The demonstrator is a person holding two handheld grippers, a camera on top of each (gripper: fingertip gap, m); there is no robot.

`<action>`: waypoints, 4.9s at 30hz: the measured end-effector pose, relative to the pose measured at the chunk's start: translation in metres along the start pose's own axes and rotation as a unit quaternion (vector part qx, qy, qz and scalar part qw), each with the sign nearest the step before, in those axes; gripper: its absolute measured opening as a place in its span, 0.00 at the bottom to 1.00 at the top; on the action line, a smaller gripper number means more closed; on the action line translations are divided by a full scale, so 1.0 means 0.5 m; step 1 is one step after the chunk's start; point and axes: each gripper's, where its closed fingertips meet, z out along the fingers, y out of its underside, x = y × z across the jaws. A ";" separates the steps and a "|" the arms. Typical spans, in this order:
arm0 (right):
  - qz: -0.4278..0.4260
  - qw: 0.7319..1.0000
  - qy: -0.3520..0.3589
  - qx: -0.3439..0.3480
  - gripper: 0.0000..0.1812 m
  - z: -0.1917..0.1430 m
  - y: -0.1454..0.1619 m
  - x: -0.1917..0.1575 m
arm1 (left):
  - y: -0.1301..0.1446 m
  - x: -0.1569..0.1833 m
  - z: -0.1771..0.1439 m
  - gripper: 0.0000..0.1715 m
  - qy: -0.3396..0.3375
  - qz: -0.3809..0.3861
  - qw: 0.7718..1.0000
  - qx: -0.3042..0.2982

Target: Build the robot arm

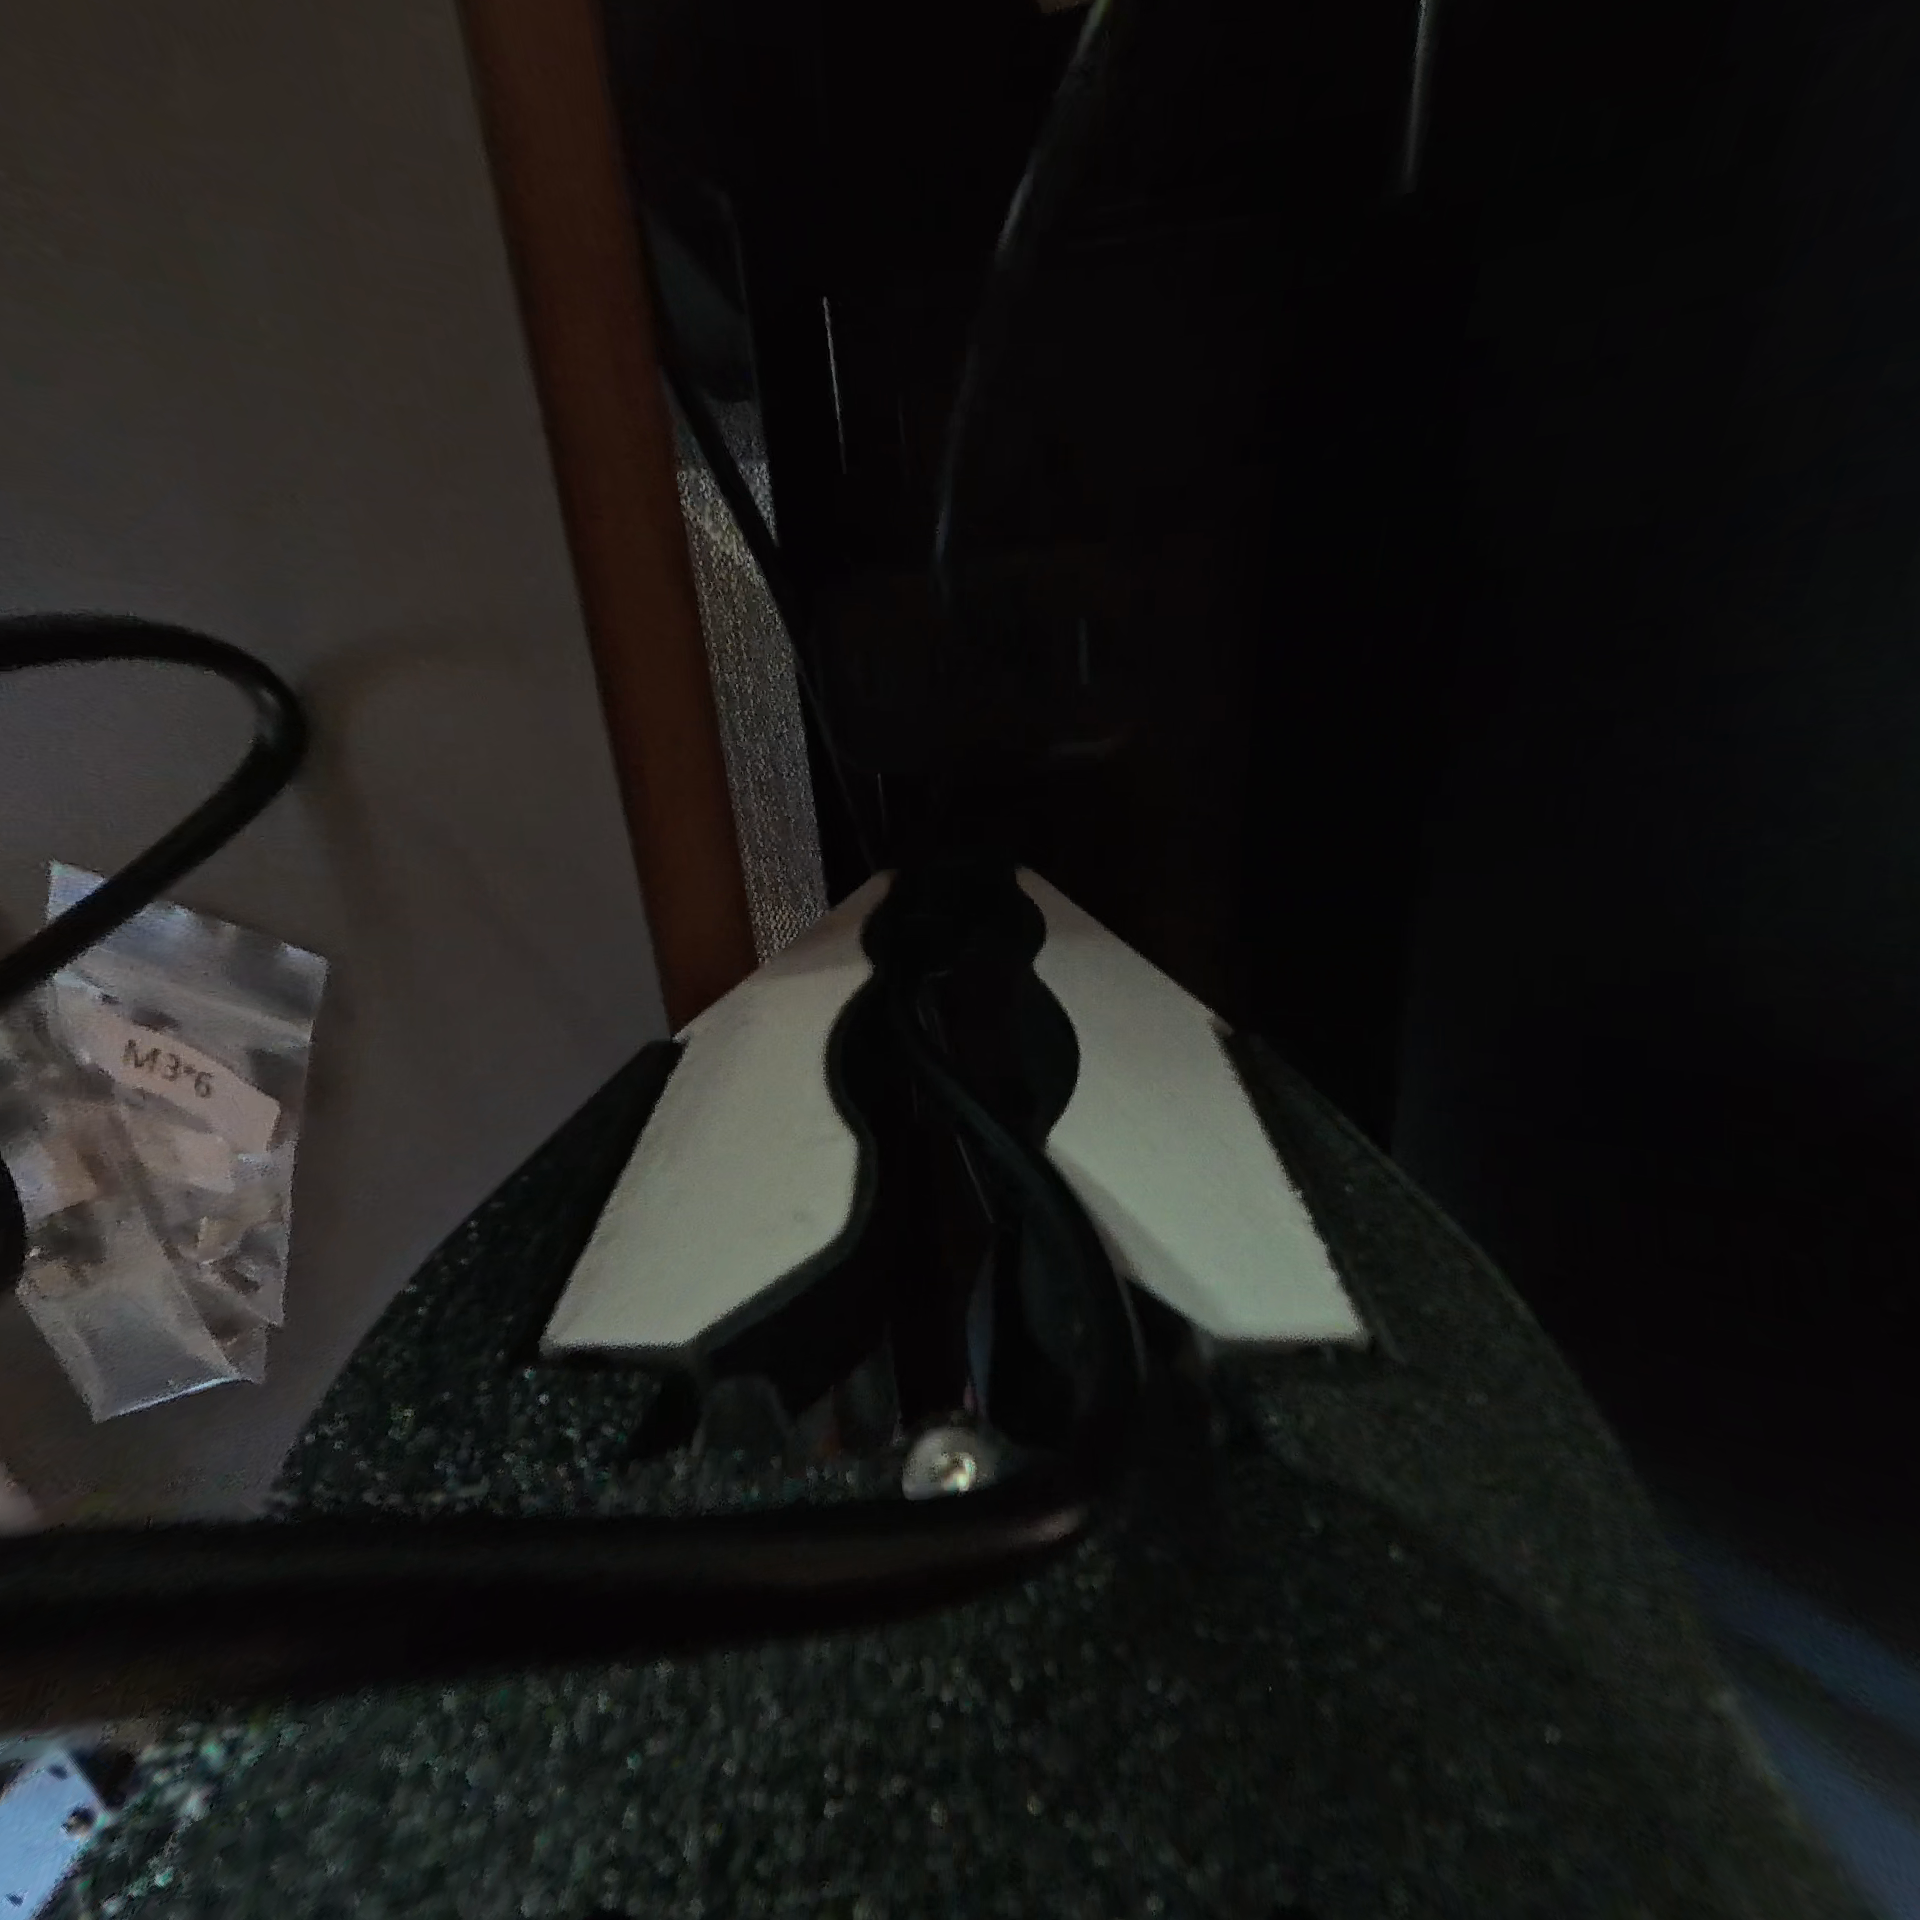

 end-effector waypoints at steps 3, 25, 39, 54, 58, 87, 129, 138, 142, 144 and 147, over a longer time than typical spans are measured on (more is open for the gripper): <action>-0.005 1.000 0.004 -0.001 0.08 0.000 0.000 0.001 | 0.006 0.003 0.005 0.20 0.004 0.003 1.000 -0.008; 0.002 1.000 -0.005 -0.016 0.08 0.002 0.007 0.010 | -0.016 0.067 0.030 0.18 0.017 0.037 0.999 -0.011; -0.006 0.999 0.023 -0.035 0.08 0.005 0.008 0.002 | -0.036 0.080 0.038 0.17 0.012 0.066 0.998 -0.006; 0.005 0.996 0.025 -0.081 0.08 0.019 0.019 0.007 | -0.048 0.075 0.029 0.16 -0.004 0.082 0.997 -0.006; 0.009 0.996 0.027 -0.089 0.08 0.019 0.019 0.008 | -0.053 0.076 0.034 0.16 -0.011 0.088 0.996 -0.001; 0.062 0.996 -0.002 -0.070 0.08 0.039 0.015 0.004 | -0.063 0.092 0.029 0.16 -0.014 0.083 0.996 -0.001; 0.502 0.824 0.261 0.007 0.32 -0.285 -0.034 -0.234 | -0.103 0.465 -0.391 0.16 0.000 0.091 0.996 -0.018; 0.441 0.790 0.304 0.299 0.27 -0.312 -0.201 -0.767 | -0.068 0.552 -0.368 0.16 0.065 0.083 0.992 -0.062; 0.456 0.734 0.270 0.425 0.28 -0.304 -0.157 -0.995 | -0.039 0.589 -0.359 0.16 0.090 0.079 0.989 -0.093; 0.489 0.711 0.295 0.410 0.28 -0.275 -0.050 -1.055 | -0.029 0.605 -0.354 0.16 0.098 0.076 0.987 -0.101; 0.518 0.699 0.340 0.357 0.26 -0.217 0.119 -1.095 | -0.005 0.628 -0.344 0.16 0.108 0.065 0.985 -0.115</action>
